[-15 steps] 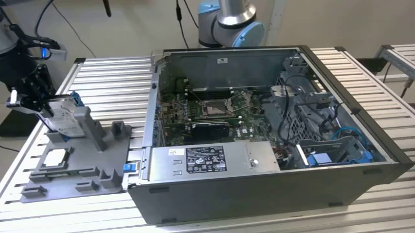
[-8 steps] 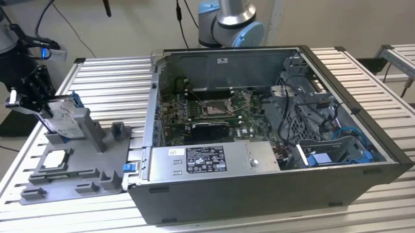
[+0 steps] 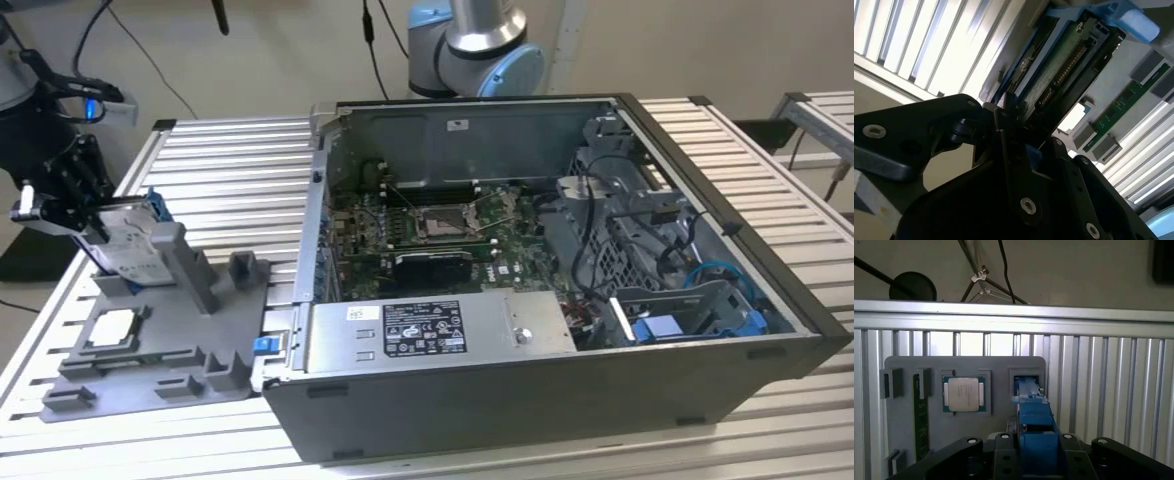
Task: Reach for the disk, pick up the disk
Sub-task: 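Pick up the disk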
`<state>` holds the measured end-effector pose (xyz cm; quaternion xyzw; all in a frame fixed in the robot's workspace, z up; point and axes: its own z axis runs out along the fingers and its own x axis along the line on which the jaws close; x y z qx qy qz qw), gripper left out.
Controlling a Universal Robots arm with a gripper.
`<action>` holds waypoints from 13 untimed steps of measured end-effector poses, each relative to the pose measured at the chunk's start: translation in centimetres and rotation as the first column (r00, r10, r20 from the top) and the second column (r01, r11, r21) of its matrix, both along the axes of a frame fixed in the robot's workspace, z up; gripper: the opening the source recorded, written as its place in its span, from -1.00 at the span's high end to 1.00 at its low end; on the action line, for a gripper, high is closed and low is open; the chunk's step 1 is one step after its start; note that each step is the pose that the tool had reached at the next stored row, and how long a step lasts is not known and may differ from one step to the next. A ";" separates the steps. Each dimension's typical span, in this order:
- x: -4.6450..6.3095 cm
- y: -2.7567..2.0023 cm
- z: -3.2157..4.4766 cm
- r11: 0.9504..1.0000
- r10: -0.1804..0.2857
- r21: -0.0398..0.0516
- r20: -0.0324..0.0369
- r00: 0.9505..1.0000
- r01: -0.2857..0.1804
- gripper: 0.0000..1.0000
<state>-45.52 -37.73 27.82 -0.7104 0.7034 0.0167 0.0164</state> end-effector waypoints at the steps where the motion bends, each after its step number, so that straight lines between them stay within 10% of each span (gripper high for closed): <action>1: 0.0 0.00 0.03 1.000 0.000 0.000 0.000 1.000 0.000 1.00; 13: 0.0 0.01 0.66 1.000 0.000 -0.001 0.000 1.000 0.000 1.00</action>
